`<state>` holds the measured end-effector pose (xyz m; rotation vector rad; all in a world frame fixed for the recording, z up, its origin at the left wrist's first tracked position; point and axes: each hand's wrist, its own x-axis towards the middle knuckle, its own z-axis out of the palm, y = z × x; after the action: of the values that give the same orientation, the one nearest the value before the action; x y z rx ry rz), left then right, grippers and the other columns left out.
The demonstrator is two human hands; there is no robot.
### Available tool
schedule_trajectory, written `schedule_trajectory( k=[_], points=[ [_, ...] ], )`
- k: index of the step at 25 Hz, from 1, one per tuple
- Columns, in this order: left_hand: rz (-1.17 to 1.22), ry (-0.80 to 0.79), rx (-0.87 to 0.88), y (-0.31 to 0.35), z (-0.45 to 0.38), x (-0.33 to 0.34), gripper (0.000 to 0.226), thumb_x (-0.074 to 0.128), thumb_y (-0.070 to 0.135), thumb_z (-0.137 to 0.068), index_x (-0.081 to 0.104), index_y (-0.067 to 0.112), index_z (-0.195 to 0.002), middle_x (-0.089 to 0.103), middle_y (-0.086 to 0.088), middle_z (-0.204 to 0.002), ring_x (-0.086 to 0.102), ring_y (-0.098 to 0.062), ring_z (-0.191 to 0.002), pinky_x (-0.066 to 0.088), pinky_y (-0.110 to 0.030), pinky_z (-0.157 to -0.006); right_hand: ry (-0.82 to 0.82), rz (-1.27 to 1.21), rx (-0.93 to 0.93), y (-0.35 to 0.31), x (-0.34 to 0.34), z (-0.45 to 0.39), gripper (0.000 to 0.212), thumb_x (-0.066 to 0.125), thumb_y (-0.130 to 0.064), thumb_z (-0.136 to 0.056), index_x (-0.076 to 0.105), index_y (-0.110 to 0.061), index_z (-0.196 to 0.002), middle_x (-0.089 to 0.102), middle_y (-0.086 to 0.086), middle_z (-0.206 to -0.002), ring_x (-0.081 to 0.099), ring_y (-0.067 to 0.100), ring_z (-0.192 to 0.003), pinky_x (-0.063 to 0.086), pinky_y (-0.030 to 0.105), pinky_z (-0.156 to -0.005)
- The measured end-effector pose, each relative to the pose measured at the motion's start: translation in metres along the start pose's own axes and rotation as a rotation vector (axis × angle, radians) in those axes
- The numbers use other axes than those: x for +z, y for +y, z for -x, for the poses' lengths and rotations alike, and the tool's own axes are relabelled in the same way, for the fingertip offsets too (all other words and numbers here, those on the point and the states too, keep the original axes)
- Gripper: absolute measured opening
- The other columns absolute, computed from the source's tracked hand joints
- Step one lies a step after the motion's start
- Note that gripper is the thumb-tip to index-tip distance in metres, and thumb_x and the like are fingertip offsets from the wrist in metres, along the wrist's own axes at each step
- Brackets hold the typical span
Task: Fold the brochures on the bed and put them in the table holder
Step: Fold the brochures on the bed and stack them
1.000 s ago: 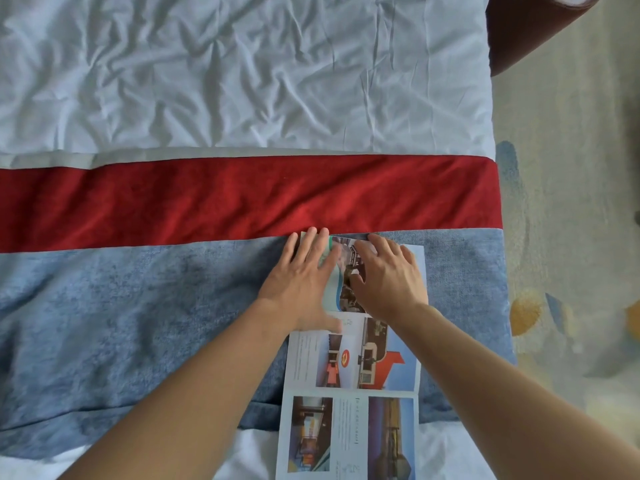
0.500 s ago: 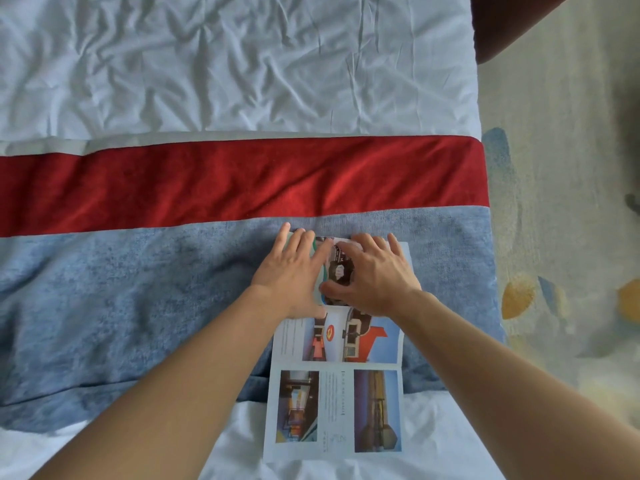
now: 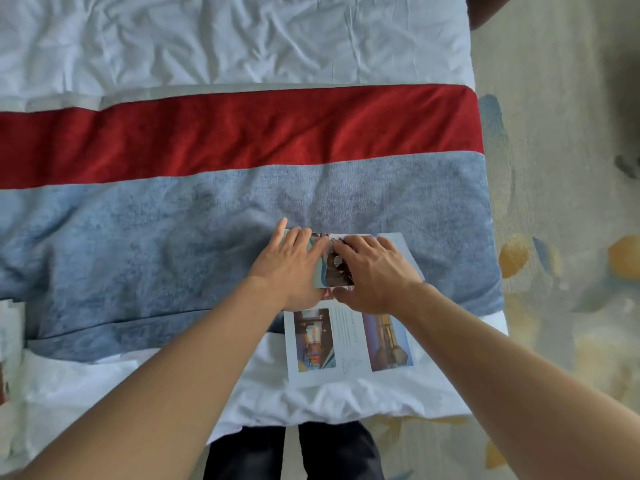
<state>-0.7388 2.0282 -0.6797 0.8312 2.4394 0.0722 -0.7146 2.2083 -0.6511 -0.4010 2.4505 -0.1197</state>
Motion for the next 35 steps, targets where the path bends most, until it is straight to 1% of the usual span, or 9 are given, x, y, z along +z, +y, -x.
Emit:
schedule_trajectory(
  k=[4,11,15,19,23,27,29,31,35],
  points=[
    [0.073,-0.012,0.106,0.010,0.025,0.010,0.085,0.042,0.069,-0.082,0.022,0.022,-0.149,0.024,-0.009,-0.154,0.015,-0.029,-0.147,-0.004,-0.052,-0.121,0.051,-0.035,0.055,-0.023,0.020,0.029,0.054,0.049,-0.044,-0.090,0.041,-0.021,-0.138,0.052,0.003,-0.132,0.049,0.028,-0.120,0.036,0.041,-0.104],
    [0.175,0.001,0.230,0.025,0.060,0.046,0.097,0.032,0.089,-0.072,0.043,0.019,-0.138,0.041,0.000,-0.140,0.036,-0.020,-0.132,0.021,-0.041,-0.117,0.085,-0.075,0.083,-0.047,0.077,0.079,0.089,0.050,-0.068,-0.077,0.038,-0.014,-0.146,0.040,0.005,-0.146,0.037,0.029,-0.136,0.028,0.043,-0.111],
    [0.157,0.057,0.207,0.022,0.061,0.062,0.062,0.047,0.061,-0.085,0.046,0.020,-0.132,0.047,0.002,-0.132,0.042,-0.020,-0.124,0.036,-0.036,-0.103,-0.002,-0.084,0.135,-0.049,0.096,0.090,0.115,0.048,-0.088,-0.059,0.027,-0.024,-0.152,0.019,0.004,-0.161,0.015,0.026,-0.149,0.015,0.054,-0.119],
    [0.105,0.093,0.135,0.035,0.053,0.063,0.041,0.053,0.031,-0.086,0.048,0.017,-0.125,0.051,-0.004,-0.118,0.049,-0.026,-0.112,0.040,-0.038,-0.094,-0.047,0.038,0.124,-0.048,0.106,0.088,0.113,0.067,-0.068,-0.070,0.011,-0.025,-0.158,0.002,0.007,-0.165,0.001,0.028,-0.151,0.011,0.057,-0.119],
    [0.241,0.204,-0.003,0.026,0.045,0.052,0.023,0.051,0.009,-0.091,0.046,0.015,-0.113,0.051,-0.006,-0.109,0.056,-0.027,-0.097,0.043,-0.036,-0.076,0.132,0.052,0.171,-0.053,0.101,0.078,0.088,0.069,-0.035,-0.080,0.026,-0.020,-0.155,0.016,0.012,-0.164,0.011,0.031,-0.151,0.013,0.057,-0.119],
    [0.534,0.337,-0.278,-0.007,0.048,0.036,0.019,0.049,0.005,-0.091,0.046,0.017,-0.105,0.054,-0.006,-0.104,0.057,-0.033,-0.083,0.034,-0.037,-0.058,0.279,-0.092,0.393,-0.051,0.071,0.050,0.088,0.071,-0.039,-0.081,0.025,-0.018,-0.153,0.020,0.015,-0.161,0.019,0.035,-0.148,0.024,0.054,-0.117],
    [0.597,0.414,-0.382,-0.026,0.052,0.031,0.021,0.050,0.003,-0.088,0.048,0.017,-0.104,0.057,-0.006,-0.102,0.057,-0.034,-0.082,0.036,-0.038,-0.057,0.294,-0.305,0.509,-0.054,0.052,0.027,0.086,0.066,-0.039,-0.084,0.018,-0.024,-0.154,0.032,0.011,-0.153,0.044,0.036,-0.131,0.045,0.049,-0.097],
    [0.607,0.473,-0.433,-0.042,0.062,0.030,0.022,0.051,0.002,-0.086,0.047,0.018,-0.102,0.059,-0.003,-0.098,0.055,-0.031,-0.078,0.035,-0.037,-0.055,0.266,-0.495,0.493,-0.062,0.040,0.002,0.082,0.062,-0.035,-0.085,0.016,-0.030,-0.153,0.047,0.007,-0.140,0.056,0.032,-0.114,0.049,0.044,-0.084],
    [0.666,0.557,-0.552,-0.062,0.080,0.033,0.027,0.053,0.002,-0.086,0.042,0.024,-0.097,0.058,0.007,-0.087,0.053,-0.025,-0.071,0.031,-0.032,-0.052,0.260,-0.771,0.458,-0.086,0.022,-0.038,0.079,0.064,-0.030,-0.085,0.022,-0.032,-0.152,0.057,0.003,-0.131,0.053,0.025,-0.117,0.048,0.045,-0.094]
  ],
)
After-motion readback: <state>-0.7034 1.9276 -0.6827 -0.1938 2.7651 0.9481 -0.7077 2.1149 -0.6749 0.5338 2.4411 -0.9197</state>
